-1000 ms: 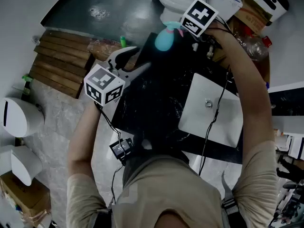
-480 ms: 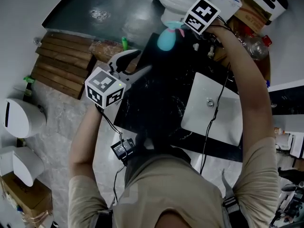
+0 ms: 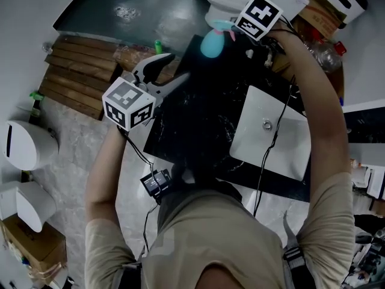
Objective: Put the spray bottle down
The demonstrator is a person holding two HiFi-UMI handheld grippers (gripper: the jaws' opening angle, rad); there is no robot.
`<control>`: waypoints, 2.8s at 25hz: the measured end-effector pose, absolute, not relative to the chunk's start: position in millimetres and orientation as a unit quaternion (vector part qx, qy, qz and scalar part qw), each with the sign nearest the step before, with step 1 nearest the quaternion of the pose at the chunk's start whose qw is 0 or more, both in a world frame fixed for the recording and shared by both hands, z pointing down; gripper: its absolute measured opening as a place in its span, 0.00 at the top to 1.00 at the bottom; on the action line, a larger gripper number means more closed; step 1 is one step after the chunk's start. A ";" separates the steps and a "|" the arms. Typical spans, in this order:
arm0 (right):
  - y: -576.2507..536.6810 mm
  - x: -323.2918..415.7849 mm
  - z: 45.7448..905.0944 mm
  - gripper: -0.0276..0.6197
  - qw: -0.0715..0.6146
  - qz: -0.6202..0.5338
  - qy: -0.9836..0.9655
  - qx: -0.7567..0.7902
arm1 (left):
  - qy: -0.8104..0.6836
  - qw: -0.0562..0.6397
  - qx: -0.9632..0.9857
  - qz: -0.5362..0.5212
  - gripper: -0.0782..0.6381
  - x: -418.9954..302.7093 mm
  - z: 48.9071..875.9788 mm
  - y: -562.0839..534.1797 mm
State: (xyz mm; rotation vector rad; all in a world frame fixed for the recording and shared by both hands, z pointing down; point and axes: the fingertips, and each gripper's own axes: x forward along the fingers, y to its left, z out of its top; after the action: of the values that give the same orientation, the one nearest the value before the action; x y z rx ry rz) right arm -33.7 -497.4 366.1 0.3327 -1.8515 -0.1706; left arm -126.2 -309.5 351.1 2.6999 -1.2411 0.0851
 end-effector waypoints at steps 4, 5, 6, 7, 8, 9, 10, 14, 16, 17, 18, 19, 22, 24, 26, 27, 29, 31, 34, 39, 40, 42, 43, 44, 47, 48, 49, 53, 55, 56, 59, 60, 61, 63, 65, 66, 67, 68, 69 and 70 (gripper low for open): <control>-497.4 -33.3 362.1 0.84 0.575 -0.064 -0.803 0.147 | -0.415 0.080 0.906 0.030 0.54 -123.0 349.1 -309.4; -497.1 -34.5 360.4 0.83 0.569 -0.065 -0.806 0.146 | -0.415 0.078 0.906 0.030 0.54 -122.4 347.7 -309.1; -496.6 -35.6 358.8 0.82 0.564 -0.067 -0.811 0.144 | -0.415 0.077 0.906 0.031 0.54 -122.2 346.4 -308.8; -496.0 -36.5 357.3 0.80 0.558 -0.068 -0.814 0.142 | -0.415 0.076 0.906 0.031 0.54 -122.3 345.5 -308.5; -495.5 -37.0 356.1 0.78 0.554 -0.068 -0.818 0.140 | -0.415 0.075 0.906 0.031 0.54 -122.7 345.1 -308.4; -495.0 -37.0 354.9 0.75 0.549 -0.066 -0.821 0.139 | -0.416 0.074 0.906 0.032 0.54 -123.2 345.1 -308.1; -494.9 -36.6 353.3 0.74 0.545 -0.065 -0.824 0.139 | -0.416 0.074 0.906 0.032 0.54 -123.5 345.4 -307.8; -497.7 -31.6 344.4 0.73 0.537 -0.089 -0.826 0.149 | -0.419 0.078 0.904 0.038 0.54 -124.4 348.7 -306.6; -496.7 -29.6 340.5 0.73 0.529 -0.094 -0.829 0.153 | -0.423 0.088 0.901 0.042 0.54 -127.4 352.0 -306.6; -495.7 -28.5 338.7 0.73 0.524 -0.092 -0.832 0.155 | -0.426 0.094 0.899 0.041 0.54 -129.3 352.6 -306.4; -494.5 -27.0 336.8 0.73 0.519 -0.090 -0.835 0.157 | -0.428 0.098 0.898 0.039 0.54 -130.9 352.2 -306.2; -493.5 -25.4 333.7 0.73 0.516 -0.091 -0.837 0.159 | -0.429 0.100 0.897 0.036 0.54 -131.9 350.6 -306.8; -490.8 -22.0 313.5 0.73 0.515 -0.122 -0.832 0.168 | -0.432 0.087 0.897 0.028 0.54 -130.7 337.1 -314.9; -485.5 -18.2 306.0 0.73 0.510 -0.137 -0.831 0.174 | -0.429 0.079 0.899 0.022 0.54 -125.1 328.9 -317.1; -475.2 -19.2 302.5 0.73 0.493 -0.138 -0.841 0.172 | -0.424 0.077 0.902 0.020 0.54 -118.8 325.3 -315.7; -470.0 -21.5 299.8 0.73 0.484 -0.137 -0.847 0.171 | -0.422 0.075 0.903 0.020 0.54 -116.1 323.4 -314.9; -461.8 -26.1 292.1 0.74 0.473 -0.144 -0.852 0.173 | -0.418 0.067 0.906 0.022 0.54 -111.5 317.5 -312.9; -455.2 -27.3 285.1 0.88 0.471 -0.162 -0.849 0.180 | -0.413 0.059 0.908 0.022 0.54 -107.5 311.6 -310.0; -441.4 -26.7 278.7 0.91 0.464 -0.170 -0.851 0.179 | -0.407 0.053 0.912 0.020 0.54 -103.6 305.5 -305.0; -411.5 -26.2 266.5 0.91 0.431 -0.171 -0.867 0.184 | -0.405 0.036 0.913 0.018 0.86 -103.1 295.4 -291.1; -402.3 -27.3 263.0 0.91 0.422 -0.171 -0.872 0.183 | -0.401 0.033 0.915 0.023 0.87 -100.8 293.7 -287.4; -382.5 -30.3 256.4 0.91 0.406 -0.173 -0.879 0.181 | -0.393 0.027 0.918 0.032 0.88 -95.7 290.4 -279.9; -372.8 -31.2 253.2 0.91 0.400 -0.177 -0.881 0.180 | -0.391 0.024 0.919 0.034 0.88 -93.2 288.4 -276.6; -363.1 -31.2 249.9 0.91 0.394 -0.180 -0.883 0.180 | -0.388 0.022 0.921 0.034 0.88 -90.3 286.0 -273.5; -333.1 -23.4 242.6 0.91 0.376 -0.178 -0.890 0.185 | -0.370 0.026 0.928 0.020 0.88 -78.7 278.2 -264.0; -323.2 -20.4 240.9 0.91 0.372 -0.178 -0.892 0.185 | -0.366 0.026 0.930 0.016 0.88 -75.7 276.4 -261.1; -313.6 -18.6 239.2 0.91 0.366 -0.179 -0.894 0.184 | -0.364 0.027 0.931 0.015 0.88 -74.0 275.6 -258.3; -274.2 -12.3 230.8 0.92 0.322 -0.167 -0.915 0.175 | -0.360 0.033 0.932 0.005 0.88 -69.8 267.6 -242.0; -253.3 -3.6 226.6 0.92 0.281 -0.142 -0.933 0.175 | -0.354 0.041 0.934 0.003 0.88 -65.9 265.0 -229.5; -242.6 2.0 224.8 0.92 0.256 -0.125 -0.942 0.176 | -0.352 0.045 0.935 0.003 0.88 -64.3 264.8 -223.2; -211.6 20.8 217.4 0.92 0.170 -0.074 -0.966 0.182 | -0.343 0.041 0.938 0.007 0.88 -59.1 255.2 -203.6; -201.6 28.8 214.2 0.92 0.143 -0.061 -0.970 0.189 | -0.339 0.039 0.940 0.006 0.88 -56.3 249.8 -197.3; -191.4 38.5 211.3 0.92 0.117 -0.048 -0.972 0.197 | -0.336 0.040 0.941 0.003 0.88 -52.7 244.8 -191.2; -169.1 60.6 208.8 0.92 0.070 -0.022 -0.975 0.211 | -0.328 0.049 0.943 -0.006 0.88 -42.2 239.0 -178.3; -146.5 81.6 211.7 0.92 0.039 -0.003 -0.975 0.220 | -0.320 0.061 0.945 -0.011 0.88 -28.6 237.9 -164.0; -136.7 90.4 214.5 0.92 0.032 0.001 -0.974 0.223 | -0.317 0.062 0.946 -0.011 0.88 -22.2 237.7 -157.2; -127.8 98.1 217.5 0.92 0.029 0.002 -0.974 0.226 | -0.317 0.061 0.947 -0.010 0.88 -16.4 237.2 -150.6; -119.5 105.2 220.2 0.92 0.029 0.003 -0.973 0.228 | -0.317 0.059 0.946 -0.010 0.88 -11.2 236.2 -144.2; -111.4 111.9 222.2 0.92 0.027 0.005 -0.973 0.229 | -0.319 0.058 0.946 -0.012 0.88 -6.7 234.7 -137.6; -103.4 118.2 223.2 0.92 0.024 0.009 -0.973 0.229 | -0.322 0.057 0.945 -0.017 0.88 -2.9 232.5 -131.0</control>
State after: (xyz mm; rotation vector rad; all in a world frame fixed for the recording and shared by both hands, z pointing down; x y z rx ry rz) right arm 118.2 -103.4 223.2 0.7073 -3.0107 0.0287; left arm -2.9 -131.0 232.5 2.8647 -0.9765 -0.0510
